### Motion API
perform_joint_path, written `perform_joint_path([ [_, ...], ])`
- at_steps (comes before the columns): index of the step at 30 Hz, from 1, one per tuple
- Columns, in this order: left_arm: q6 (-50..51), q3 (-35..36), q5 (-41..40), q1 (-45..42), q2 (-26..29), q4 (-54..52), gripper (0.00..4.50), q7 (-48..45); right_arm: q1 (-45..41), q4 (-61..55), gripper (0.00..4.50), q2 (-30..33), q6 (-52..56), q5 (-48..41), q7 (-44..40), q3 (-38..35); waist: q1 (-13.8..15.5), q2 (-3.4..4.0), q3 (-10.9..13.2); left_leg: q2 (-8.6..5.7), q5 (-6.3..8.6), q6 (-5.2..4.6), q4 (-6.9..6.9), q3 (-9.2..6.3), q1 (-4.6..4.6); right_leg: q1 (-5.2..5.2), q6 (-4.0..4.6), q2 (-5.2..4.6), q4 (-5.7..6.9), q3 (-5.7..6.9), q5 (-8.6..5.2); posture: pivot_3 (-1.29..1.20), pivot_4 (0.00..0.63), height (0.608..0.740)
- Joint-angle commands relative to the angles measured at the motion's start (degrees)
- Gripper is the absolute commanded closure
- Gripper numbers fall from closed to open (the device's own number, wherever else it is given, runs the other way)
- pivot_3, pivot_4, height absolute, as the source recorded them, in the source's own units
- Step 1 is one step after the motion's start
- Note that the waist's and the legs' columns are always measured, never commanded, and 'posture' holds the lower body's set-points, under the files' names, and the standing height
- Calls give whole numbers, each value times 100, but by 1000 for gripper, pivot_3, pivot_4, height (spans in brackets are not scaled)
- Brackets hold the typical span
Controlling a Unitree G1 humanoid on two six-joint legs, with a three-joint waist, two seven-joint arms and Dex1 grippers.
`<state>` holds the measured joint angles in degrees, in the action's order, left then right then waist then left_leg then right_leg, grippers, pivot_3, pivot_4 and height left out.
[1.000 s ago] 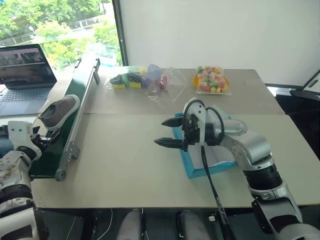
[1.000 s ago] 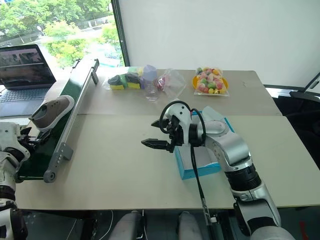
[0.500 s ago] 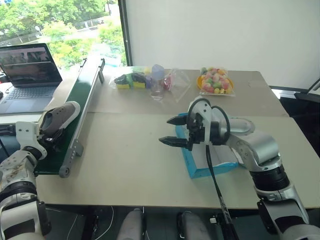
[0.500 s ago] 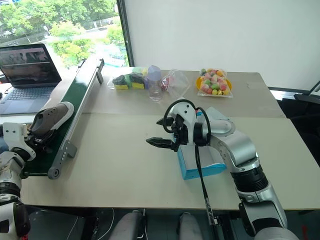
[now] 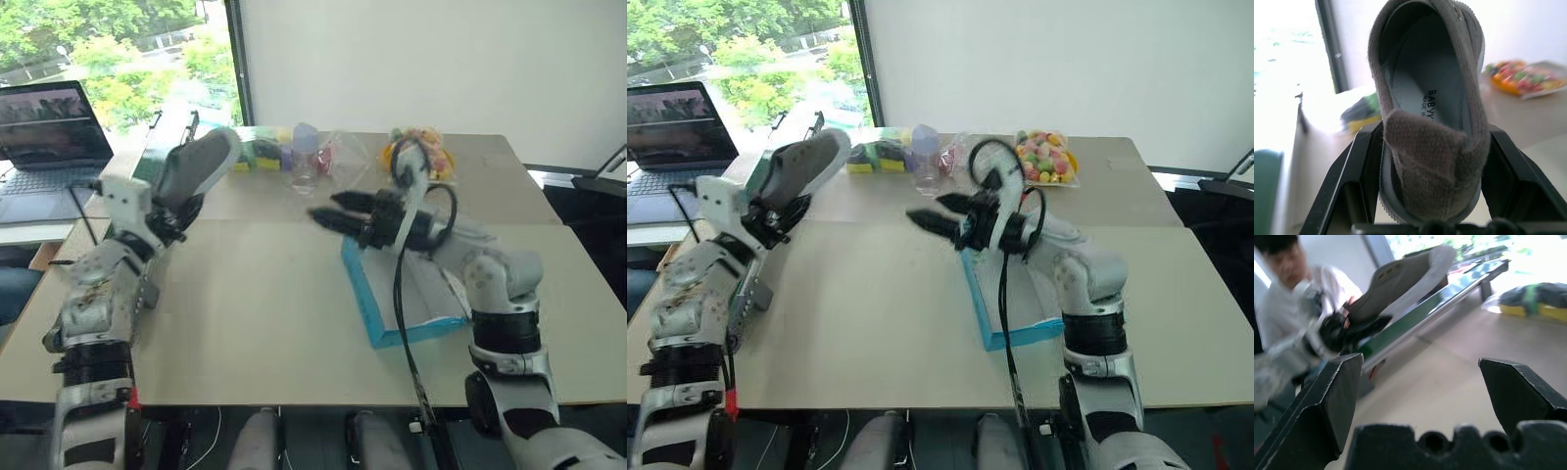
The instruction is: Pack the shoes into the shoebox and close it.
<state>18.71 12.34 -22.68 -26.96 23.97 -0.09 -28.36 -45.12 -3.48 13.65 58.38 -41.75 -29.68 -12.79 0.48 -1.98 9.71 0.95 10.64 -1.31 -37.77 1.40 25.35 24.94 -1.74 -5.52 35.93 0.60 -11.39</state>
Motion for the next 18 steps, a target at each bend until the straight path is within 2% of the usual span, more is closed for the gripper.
perform_joint_path([
  [1, 486, -392, -191, -46, -457, -834, 2134, 404, -200, 19, 0, -221, 386, -487, 642, -521, -17, 0, 0, 1, 0, 0, 0, 0, 0, 1, 1, 7, 1, 0, 0, 0, 150, 740],
  [4, 739, -680, -369, 31, -1136, -1047, 2134, 668, -222, 31, 0, -251, 428, -629, 913, -696, -46, 1, 1, 1, -1, -2, 1, 8, 1, 6, 4, 24, 8, -5, -2, 0, 150, 740],
  [9, 886, -1407, -203, 19, -1654, -1319, 2134, 734, -180, 29, 0, -295, 360, -705, 1291, -829, -107, 1, 1, -4, -8, -13, -1, 38, -1, 4, 4, 33, 10, -9, -2, 0, 150, 740],
  [18, 1123, -1419, -302, -160, -1729, -1467, 2134, 826, -96, 7, 0, -262, 203, -761, 1630, -1010, -131, 2, 1, -1, -15, -23, -3, 41, -6, 3, 4, 43, 10, -19, -2, 0, 150, 740],
])
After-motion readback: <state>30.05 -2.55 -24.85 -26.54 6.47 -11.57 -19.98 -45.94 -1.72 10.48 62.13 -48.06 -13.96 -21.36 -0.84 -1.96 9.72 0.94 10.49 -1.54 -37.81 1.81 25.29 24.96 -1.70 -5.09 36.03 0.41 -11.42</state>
